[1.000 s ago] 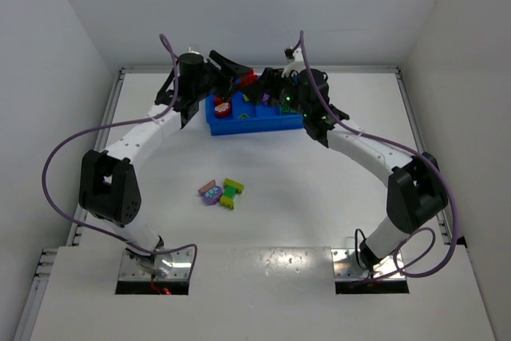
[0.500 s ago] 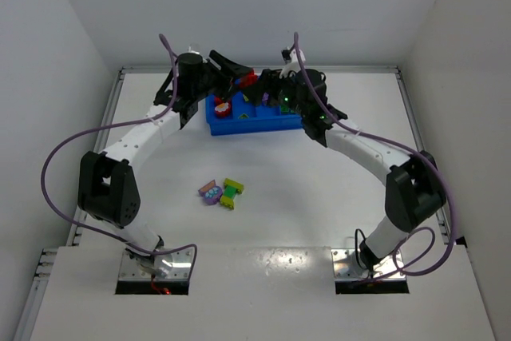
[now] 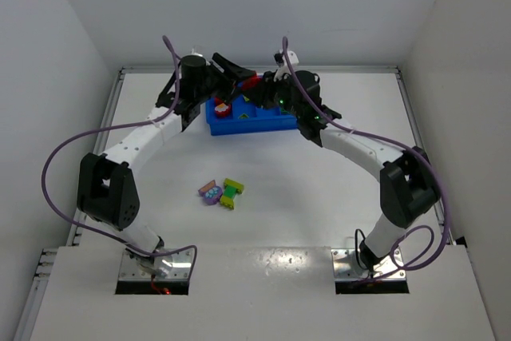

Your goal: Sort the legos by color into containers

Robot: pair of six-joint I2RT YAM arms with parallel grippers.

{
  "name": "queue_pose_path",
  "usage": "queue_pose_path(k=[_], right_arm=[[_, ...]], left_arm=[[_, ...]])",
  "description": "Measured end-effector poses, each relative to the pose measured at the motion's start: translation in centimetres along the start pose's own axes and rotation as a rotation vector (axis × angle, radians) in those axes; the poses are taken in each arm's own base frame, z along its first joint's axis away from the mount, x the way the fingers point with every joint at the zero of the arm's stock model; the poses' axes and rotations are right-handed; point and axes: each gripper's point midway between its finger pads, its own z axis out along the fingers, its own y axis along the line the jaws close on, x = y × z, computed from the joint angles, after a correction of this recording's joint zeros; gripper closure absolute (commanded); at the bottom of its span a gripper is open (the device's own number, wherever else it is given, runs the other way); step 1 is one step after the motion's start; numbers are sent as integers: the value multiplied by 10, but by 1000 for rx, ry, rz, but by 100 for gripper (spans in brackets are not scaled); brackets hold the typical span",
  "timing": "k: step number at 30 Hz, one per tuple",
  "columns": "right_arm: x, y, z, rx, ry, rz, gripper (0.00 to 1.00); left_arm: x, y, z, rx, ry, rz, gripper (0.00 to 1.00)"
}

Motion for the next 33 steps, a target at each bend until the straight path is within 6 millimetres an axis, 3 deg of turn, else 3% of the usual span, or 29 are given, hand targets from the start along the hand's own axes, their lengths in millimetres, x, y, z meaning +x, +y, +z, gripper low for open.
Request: queue_pose_path(k=[3,9,13,18,21,26,30,33], right_arm=[[1,-2,0,6,2,-21,100],[0,1,-4,-1,-1,-44,100],[1,11,-35,-17,-2,-80,100],[-23,38,-70,-66,-69,-145,100],[-35,42,-88,-56,-100,-178,100],[-45,12,-98,63,-121,-212,100],[-43,-18,-97,151,-100,-220,100],[-38,-31,-91,180,-75,-223,100]], left_arm=[[-1,3,1,-9,-6,-2,100],[-6,2,0,3,-10,2,100],[-31,1,2,4,-68,22,100],[-73,2,8,1,-161,40,100],[-82,1,18,5,-177,78,100],[-87,19,35,-46,-182,154,100],[-96,57,41,-179,-224,204,99],[-104,82,44,-260,-247,236,93]])
